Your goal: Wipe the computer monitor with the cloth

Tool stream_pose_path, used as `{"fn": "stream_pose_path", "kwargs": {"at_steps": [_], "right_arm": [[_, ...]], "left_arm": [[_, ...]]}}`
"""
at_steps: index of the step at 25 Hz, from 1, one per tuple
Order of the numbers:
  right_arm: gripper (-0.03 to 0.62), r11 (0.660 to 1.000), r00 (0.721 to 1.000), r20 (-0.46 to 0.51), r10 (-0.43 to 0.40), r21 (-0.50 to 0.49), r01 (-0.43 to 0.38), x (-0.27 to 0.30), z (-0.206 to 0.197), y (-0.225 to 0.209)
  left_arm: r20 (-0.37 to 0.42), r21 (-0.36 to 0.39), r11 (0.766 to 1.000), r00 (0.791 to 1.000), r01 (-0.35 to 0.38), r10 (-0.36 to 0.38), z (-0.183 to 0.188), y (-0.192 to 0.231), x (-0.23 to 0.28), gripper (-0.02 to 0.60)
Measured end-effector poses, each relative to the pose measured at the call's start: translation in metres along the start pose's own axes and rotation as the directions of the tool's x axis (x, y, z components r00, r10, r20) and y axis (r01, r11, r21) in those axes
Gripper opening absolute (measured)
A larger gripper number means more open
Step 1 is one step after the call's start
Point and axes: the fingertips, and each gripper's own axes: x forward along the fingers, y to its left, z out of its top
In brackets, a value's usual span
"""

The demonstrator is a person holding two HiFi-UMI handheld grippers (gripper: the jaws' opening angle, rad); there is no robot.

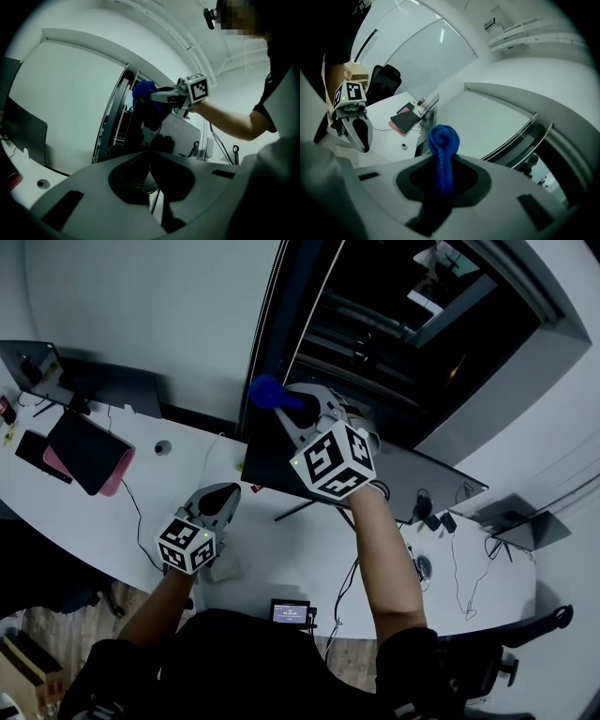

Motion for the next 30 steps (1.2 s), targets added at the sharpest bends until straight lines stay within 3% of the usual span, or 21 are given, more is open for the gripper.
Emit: {"fn": "stream_pose_path", "kwargs": {"at_steps": [13, 30], "right_arm": [[0.071, 0.997, 0.998, -0.036, -0.051, 0.050, 0.052, -0.034, -0.036, -0.008], [0.071, 0.990, 0.996, -0.045, -0.078, 0.118, 0.083, -0.098, -0.102, -0.022]], "left_arm": [[0.001, -0.010, 1.000, 1.000, 0.021, -0.021, -0.006, -0.020, 0.010, -0.005], [-0.002, 0.009, 1.000, 1.000, 0.013, -0.013, -0.003, -0.080, 0.036, -0.005]]}}
